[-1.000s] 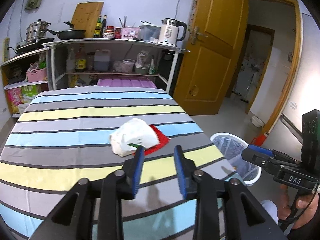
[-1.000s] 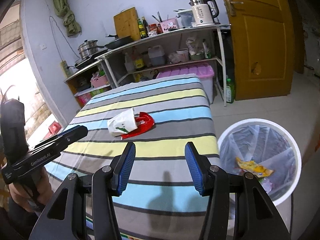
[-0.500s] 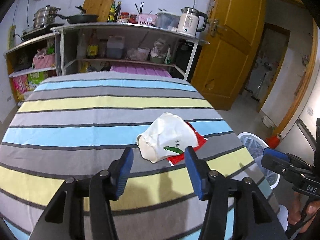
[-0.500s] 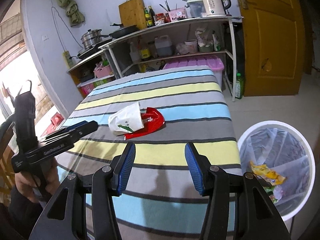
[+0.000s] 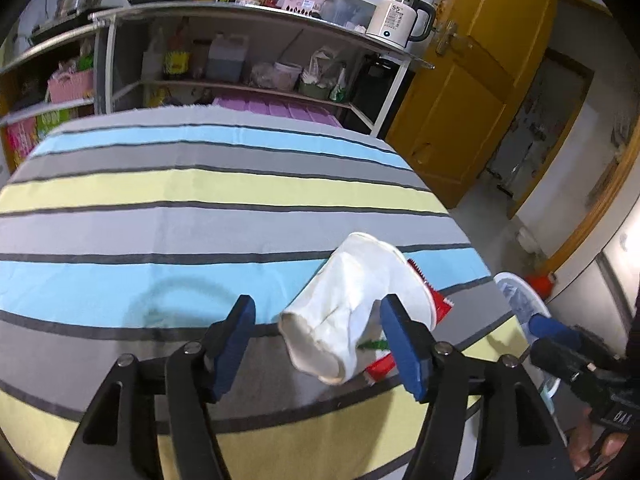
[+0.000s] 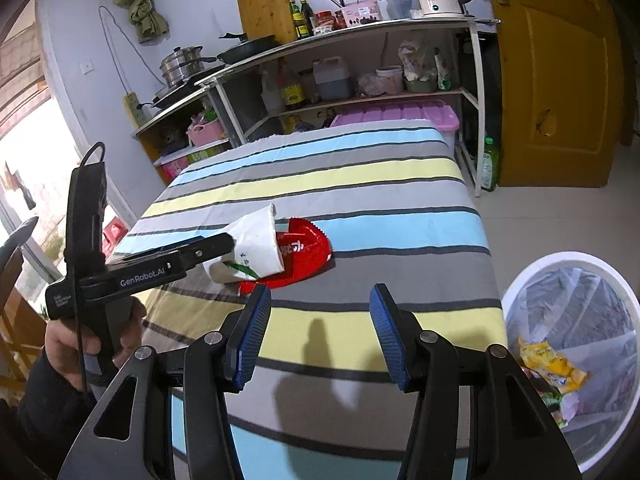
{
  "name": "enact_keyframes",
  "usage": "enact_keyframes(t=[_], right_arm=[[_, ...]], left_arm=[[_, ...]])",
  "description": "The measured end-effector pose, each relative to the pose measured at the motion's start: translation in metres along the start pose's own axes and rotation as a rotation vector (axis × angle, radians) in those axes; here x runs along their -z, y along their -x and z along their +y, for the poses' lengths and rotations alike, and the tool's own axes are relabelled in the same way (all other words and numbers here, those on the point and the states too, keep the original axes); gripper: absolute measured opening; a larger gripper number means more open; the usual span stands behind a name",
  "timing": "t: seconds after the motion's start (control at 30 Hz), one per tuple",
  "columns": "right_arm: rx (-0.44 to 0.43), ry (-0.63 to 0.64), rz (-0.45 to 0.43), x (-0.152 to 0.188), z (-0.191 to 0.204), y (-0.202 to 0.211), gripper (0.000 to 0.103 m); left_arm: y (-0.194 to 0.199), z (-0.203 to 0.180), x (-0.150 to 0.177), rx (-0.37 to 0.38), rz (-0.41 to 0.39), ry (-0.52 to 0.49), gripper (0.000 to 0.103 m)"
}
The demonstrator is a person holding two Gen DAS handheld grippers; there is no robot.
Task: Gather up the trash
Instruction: 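Grasp the white tissue with the left tool, then grasp the red snack wrapper with the right tool while the left tool holds the tissue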
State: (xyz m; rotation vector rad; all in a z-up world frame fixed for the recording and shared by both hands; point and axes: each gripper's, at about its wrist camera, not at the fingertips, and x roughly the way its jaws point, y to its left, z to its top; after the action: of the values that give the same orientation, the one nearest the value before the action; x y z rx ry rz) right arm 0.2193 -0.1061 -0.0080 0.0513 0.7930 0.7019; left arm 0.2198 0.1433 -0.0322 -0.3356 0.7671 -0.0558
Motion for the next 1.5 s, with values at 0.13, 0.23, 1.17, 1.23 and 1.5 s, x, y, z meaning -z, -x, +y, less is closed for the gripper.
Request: enact_keyframes(t=[0.13, 0.23, 1.17, 1.23, 1.5], right_arm=[[-0.002, 0.000, 0.010, -0.003, -0.002, -0.006, 0.052], [0.000, -0.007, 0.017, -0.005, -0.005, -0.012, 0.052], [-0.038, 0.142, 0.157, -0.050, 0.012, -0.112, 0.052], [-0.039, 0.182, 0.164, -0.050, 0.018, -0.115, 0.052], [0.020, 0.307, 0.175, -0.039, 0.036, -0.114, 0.015]], left_arm=[[-0.005, 0.001, -0.001, 0.033, 0.010, 0.025, 0.067], [-0.005, -0.001, 0.003, 0.058, 0.022, 0.026, 0.061], [0.066, 0.033, 0.018, -0.017, -0.140, 0.058, 0.044], [0.066, 0.036, 0.019, -0.017, -0.144, 0.066, 0.045], [0.064, 0.046, 0.022, -0.020, -0.140, 0.094, 0.045]])
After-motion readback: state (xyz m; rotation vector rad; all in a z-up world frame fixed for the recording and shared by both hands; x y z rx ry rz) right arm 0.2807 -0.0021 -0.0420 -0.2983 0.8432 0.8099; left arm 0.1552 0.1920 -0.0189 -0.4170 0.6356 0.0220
